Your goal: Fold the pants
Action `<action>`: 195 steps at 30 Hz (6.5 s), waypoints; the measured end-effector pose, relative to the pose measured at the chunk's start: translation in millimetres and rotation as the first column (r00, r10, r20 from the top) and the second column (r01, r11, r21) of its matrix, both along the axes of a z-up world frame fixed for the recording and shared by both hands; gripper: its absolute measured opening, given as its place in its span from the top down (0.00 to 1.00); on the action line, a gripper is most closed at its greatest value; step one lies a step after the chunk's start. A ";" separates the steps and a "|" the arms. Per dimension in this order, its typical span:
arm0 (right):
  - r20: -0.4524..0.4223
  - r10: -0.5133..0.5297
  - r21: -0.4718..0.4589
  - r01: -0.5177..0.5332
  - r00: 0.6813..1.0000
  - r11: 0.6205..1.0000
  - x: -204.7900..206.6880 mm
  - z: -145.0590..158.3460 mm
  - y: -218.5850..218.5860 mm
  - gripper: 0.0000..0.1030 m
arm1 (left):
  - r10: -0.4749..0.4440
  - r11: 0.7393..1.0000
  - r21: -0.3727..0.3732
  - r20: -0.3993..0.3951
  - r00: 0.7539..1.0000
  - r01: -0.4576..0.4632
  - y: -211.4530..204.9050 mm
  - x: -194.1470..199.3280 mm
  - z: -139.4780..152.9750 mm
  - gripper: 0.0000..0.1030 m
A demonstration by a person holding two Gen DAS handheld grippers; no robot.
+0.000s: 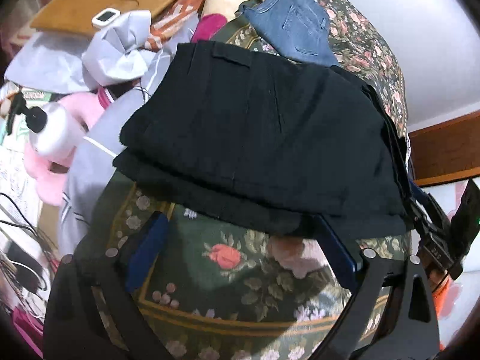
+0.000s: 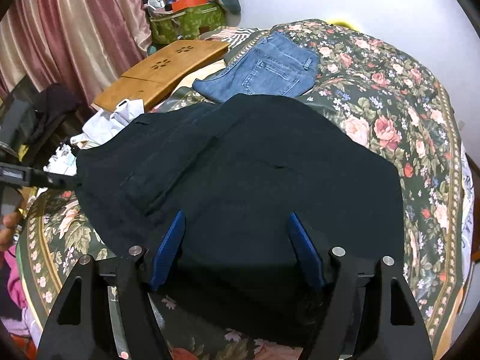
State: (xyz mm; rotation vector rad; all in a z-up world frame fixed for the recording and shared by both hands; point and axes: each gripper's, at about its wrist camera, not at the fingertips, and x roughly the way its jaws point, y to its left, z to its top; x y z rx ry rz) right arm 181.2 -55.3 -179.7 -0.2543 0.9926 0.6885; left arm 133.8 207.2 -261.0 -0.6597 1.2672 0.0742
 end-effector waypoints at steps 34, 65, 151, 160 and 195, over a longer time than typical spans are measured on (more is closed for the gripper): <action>-0.010 -0.072 0.113 0.073 0.997 0.991 -8.7 19.1 -44.3 0.27 | -0.245 0.788 0.613 0.392 0.887 -0.053 -77.6 65.8 147.9 0.82; -0.069 -0.292 0.137 0.299 0.954 0.944 -48.4 8.6 -160.7 0.26 | -0.621 0.776 0.381 0.315 0.718 0.504 -312.1 144.9 117.4 0.09; 0.015 -0.319 0.178 0.312 0.948 0.933 42.0 40.7 -146.9 0.56 | -0.542 0.759 0.541 0.216 0.812 0.363 -185.0 173.6 103.9 0.21; -0.111 -0.268 0.135 0.281 0.957 0.950 86.7 1.5 -132.2 0.64 | -0.608 0.642 0.625 0.060 0.792 0.445 -220.7 216.5 48.6 0.22; -0.096 -0.267 0.154 0.279 0.959 0.948 21.8 34.0 -132.4 0.23 | -0.601 0.735 0.445 0.077 0.796 0.512 -183.2 161.5 66.8 0.07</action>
